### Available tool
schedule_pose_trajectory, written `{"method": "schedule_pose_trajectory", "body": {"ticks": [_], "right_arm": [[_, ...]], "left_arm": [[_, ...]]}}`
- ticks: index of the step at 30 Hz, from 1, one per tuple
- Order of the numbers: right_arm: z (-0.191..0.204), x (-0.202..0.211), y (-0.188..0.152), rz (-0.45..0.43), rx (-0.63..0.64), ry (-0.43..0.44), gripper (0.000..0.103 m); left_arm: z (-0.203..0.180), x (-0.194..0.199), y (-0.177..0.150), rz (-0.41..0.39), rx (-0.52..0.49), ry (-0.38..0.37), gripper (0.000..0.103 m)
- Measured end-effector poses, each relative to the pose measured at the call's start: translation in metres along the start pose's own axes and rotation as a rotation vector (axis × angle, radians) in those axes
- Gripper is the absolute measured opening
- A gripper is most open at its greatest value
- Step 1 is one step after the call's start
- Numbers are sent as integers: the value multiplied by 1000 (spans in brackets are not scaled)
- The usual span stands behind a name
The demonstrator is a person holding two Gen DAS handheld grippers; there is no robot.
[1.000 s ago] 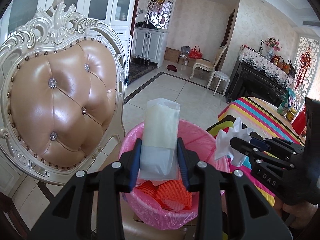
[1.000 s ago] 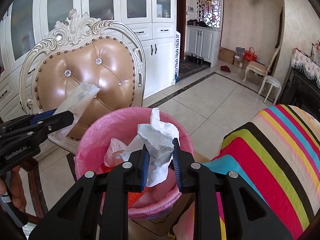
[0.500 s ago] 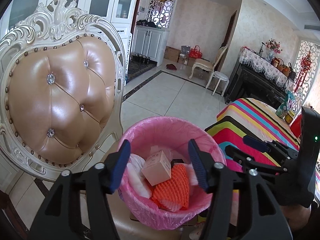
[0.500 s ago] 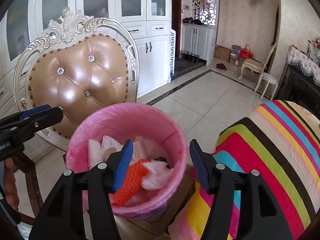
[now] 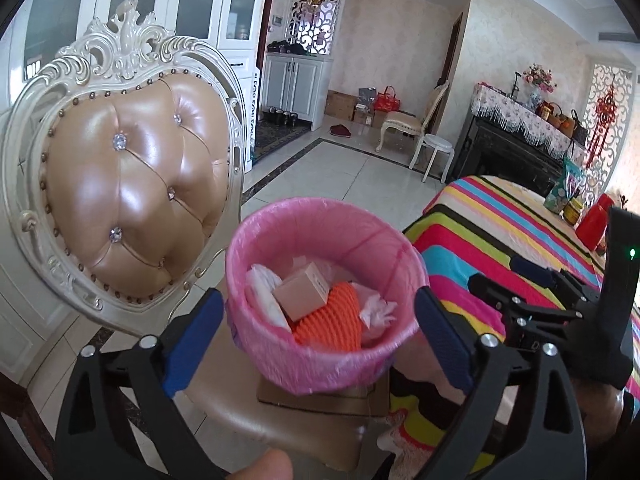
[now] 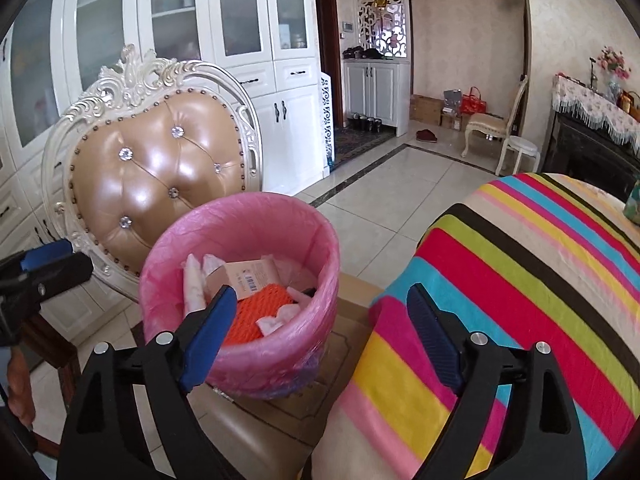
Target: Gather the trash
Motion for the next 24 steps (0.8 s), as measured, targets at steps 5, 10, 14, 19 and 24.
{"method": "schedule_pose_trajectory", "body": {"ticks": [5, 10, 14, 19, 24], "right_arm": [[1, 18, -9, -35, 9, 11, 85], [4, 25, -20, -25, 14, 32, 85], [6, 26, -20, -23, 29, 30, 85], [9, 30, -17, -29, 32, 43, 85], [11, 33, -17, -34, 34, 60, 85]], "left_arm": [[-1, 17, -13, -8, 27, 5, 98], [-7, 18, -22, 7, -9, 48, 98], [-8, 17, -26, 17, -11, 61, 98], [-5, 21, -26, 13, -6, 72, 98], [-6, 22, -26, 8, -8, 70, 98]]}}
Point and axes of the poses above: each gripper's, at about its wrist camera, not at the fingertips, and x roughly against the way its jaws point, z to its left, y to its top, the point moved 4 cm from there along -x, roughly the way its jaws point, and after that the axes turned 1 degree about -x, right-handed, at the moved point
